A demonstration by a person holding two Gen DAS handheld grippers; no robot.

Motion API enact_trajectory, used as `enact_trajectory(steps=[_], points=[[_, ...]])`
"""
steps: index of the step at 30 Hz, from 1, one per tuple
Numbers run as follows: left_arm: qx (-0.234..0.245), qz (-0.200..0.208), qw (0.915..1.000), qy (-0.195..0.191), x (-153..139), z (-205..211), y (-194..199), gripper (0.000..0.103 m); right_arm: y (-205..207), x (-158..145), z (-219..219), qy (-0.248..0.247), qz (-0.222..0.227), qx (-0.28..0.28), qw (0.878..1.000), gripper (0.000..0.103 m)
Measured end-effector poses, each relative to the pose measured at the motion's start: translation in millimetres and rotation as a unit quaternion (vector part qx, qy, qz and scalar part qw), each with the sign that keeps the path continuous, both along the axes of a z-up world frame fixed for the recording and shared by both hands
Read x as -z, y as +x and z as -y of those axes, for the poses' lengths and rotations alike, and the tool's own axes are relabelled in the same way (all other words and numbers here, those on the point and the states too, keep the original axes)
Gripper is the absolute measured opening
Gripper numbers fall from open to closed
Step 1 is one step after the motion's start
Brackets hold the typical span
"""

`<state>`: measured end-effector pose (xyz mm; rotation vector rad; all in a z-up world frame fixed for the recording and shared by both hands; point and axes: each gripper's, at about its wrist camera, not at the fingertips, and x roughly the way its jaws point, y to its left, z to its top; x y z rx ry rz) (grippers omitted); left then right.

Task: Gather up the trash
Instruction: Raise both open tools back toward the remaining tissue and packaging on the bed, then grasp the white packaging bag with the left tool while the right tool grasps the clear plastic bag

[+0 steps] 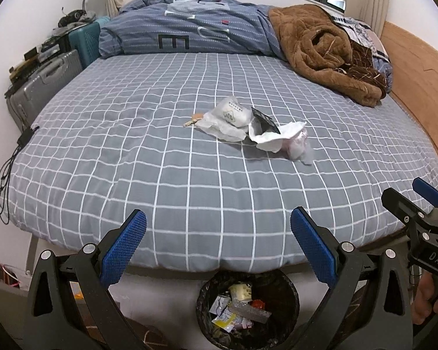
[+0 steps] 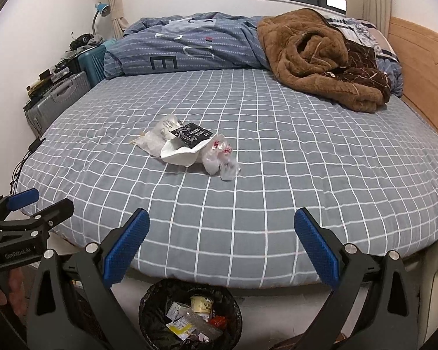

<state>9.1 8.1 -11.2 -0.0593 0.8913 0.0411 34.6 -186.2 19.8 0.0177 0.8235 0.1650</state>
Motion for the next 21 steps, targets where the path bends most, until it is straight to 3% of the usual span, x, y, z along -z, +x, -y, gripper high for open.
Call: enact_trajectory(steps=[21], points=[[-0.002, -0.031, 0.9995, -0.002, 35.0, -12.2, 123.3, 0.097, 107.9, 44.5, -23.1, -0.008, -0.044, -0.020, 0.999, 0.095]])
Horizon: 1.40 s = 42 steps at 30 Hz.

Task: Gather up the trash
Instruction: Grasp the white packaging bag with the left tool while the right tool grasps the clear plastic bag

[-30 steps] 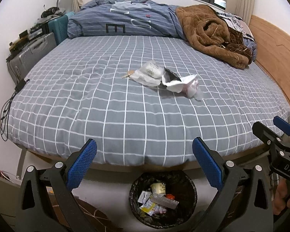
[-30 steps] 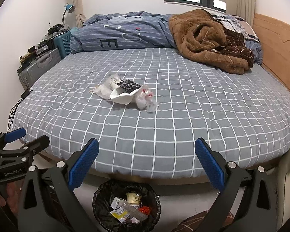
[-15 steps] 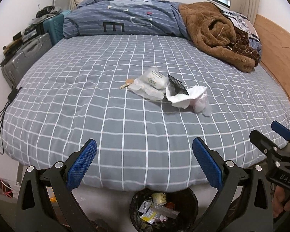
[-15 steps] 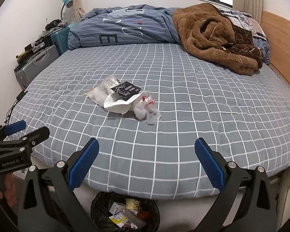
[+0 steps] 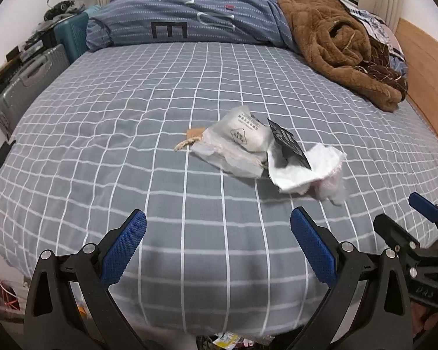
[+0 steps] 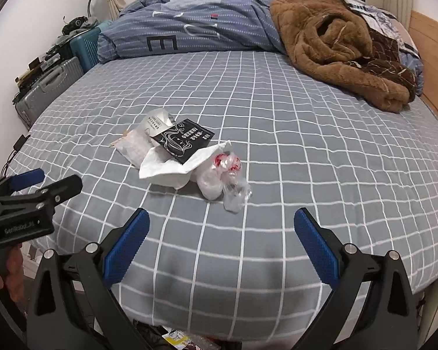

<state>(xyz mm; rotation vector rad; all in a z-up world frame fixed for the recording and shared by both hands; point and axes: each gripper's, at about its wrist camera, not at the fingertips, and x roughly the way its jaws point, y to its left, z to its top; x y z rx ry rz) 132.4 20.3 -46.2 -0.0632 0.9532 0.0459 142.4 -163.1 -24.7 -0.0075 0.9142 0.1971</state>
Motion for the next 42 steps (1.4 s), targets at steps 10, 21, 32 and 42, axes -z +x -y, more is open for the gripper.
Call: enact_trajectory(steps=[10, 21, 32, 42], points=[[-0.009, -0.016, 0.9997, -0.018, 18.9, -12.3, 64.8, 0.097, 41.0, 17.9, -9.1, -0.007, -0.015, -0.016, 1.000, 0.094], [0.003, -0.037, 0.9993, -0.010, 41.2, -9.9, 121.9, 0.092, 69.6, 52.4, 3.2, 0.005, -0.057, -0.023, 0.998, 0.084], [0.045, -0.065, 0.9968, 0.005, 62.3, 18.3, 159.4, 0.064, 84.4, 65.0, -18.0, 0.029, -0.088, -0.058, 0.994, 0.053], [0.062, -0.082, 0.9943, -0.025, 66.5, 26.9, 161.1, 0.004, 80.5, 64.6, -17.4, 0.050, -0.089, -0.063, 0.993, 0.036]])
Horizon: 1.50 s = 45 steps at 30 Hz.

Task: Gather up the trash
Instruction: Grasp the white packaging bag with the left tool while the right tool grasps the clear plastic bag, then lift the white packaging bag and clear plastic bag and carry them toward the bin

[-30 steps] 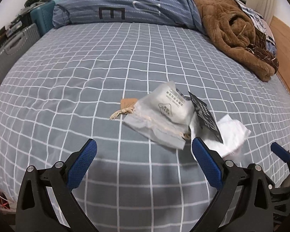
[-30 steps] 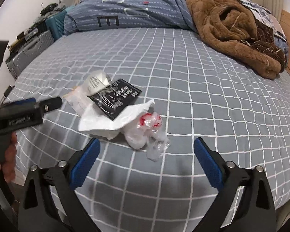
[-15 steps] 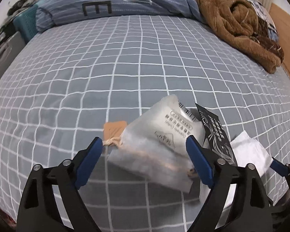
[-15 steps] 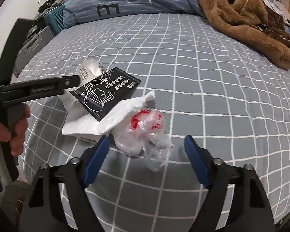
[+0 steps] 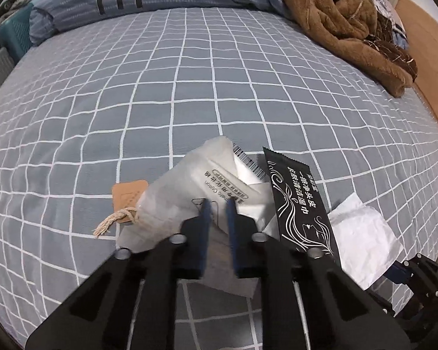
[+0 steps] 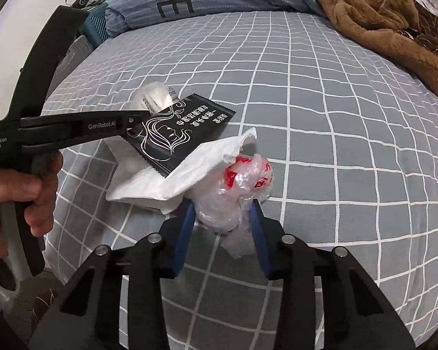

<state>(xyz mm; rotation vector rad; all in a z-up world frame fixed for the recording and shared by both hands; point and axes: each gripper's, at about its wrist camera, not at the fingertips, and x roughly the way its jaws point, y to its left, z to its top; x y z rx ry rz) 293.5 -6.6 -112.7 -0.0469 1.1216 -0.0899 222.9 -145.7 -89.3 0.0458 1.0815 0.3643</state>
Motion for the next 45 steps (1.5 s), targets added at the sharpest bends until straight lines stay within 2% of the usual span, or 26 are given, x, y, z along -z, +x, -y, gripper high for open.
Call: enact_trajectory(steps=[8, 24, 45], points=[[-0.013, 0.008, 0.9999, -0.007, -10.3, -12.0, -21.5, 0.001, -10.2, -14.0, 1.5, -0.017, 0.013, -0.005, 1.000, 0.036], [-0.039, 0.026, 0.9989, 0.001, -41.4, -30.9, -85.0, 0.001, -48.1, -32.3, 17.5, -0.043, 0.002, 0.025, 0.999, 0.036], [-0.041, 0.055, 0.9976, -0.010, -74.7, -31.4, -161.6, 0.000, -99.1, -62.3, 30.6, -0.029, 0.025, 0.054, 0.998, 0.035]])
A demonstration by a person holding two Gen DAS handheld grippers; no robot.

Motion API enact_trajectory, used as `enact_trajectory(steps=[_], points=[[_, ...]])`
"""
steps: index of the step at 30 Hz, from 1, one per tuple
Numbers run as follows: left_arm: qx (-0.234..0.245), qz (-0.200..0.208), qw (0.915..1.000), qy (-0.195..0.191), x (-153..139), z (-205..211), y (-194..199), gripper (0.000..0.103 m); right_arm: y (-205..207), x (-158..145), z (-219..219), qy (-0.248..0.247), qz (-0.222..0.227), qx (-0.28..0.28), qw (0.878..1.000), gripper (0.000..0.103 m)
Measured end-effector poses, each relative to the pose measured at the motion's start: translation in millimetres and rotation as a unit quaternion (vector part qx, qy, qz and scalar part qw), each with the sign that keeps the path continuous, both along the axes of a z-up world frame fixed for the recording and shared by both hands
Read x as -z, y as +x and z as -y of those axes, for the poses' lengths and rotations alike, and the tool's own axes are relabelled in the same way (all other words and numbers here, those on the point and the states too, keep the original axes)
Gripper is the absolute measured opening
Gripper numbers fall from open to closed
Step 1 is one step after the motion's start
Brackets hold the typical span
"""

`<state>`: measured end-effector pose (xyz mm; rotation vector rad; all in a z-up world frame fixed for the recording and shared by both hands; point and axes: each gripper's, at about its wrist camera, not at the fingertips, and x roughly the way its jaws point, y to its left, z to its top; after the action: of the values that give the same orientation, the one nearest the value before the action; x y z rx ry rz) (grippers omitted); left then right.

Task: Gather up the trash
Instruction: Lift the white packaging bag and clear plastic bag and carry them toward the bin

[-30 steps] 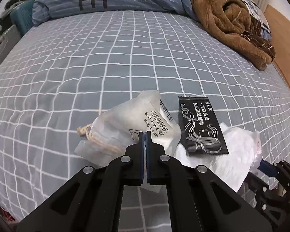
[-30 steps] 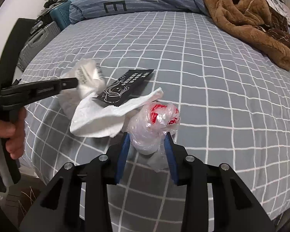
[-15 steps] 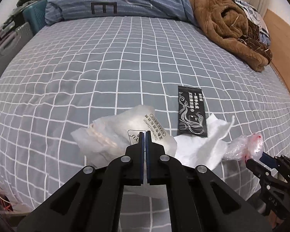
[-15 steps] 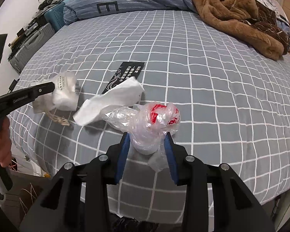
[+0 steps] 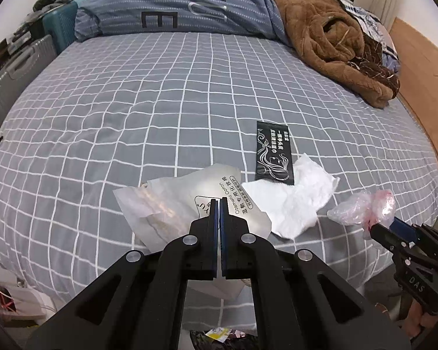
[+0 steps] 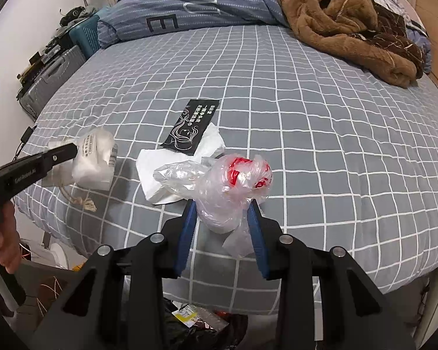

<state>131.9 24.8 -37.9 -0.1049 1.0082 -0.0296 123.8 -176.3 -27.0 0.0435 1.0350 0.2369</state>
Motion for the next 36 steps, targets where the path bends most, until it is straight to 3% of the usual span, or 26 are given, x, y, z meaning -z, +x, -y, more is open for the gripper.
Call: enact_trajectory(steps=[36], points=[[0.007, 0.038, 0.9992, -0.014, -38.0, 16.4, -115.0, 0.000, -95.2, -45.3, -15.0, 0.003, 0.054, 0.000, 0.999, 0.034]])
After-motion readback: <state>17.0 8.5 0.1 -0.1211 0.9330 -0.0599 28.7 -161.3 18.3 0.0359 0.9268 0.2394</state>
